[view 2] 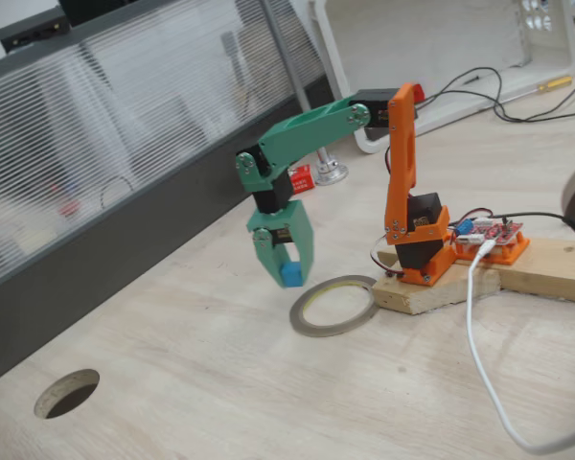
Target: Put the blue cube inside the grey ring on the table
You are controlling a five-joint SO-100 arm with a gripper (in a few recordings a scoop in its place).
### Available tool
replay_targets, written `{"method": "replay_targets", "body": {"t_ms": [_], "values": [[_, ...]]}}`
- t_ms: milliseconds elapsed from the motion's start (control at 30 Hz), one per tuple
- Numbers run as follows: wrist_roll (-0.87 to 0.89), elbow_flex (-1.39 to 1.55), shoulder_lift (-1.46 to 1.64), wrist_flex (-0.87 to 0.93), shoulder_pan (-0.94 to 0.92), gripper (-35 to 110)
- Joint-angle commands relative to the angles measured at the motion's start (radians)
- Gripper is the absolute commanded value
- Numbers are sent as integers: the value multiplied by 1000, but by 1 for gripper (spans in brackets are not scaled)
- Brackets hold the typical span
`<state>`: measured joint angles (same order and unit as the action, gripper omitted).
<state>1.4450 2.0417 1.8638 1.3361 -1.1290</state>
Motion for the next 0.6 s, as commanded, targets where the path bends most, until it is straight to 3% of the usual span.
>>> {"method": "replay_targets", "body": {"t_ms": [0,567], "values": [[12,97,86,-5,-11,11],[12,328,175,-8,-12,11]]}}
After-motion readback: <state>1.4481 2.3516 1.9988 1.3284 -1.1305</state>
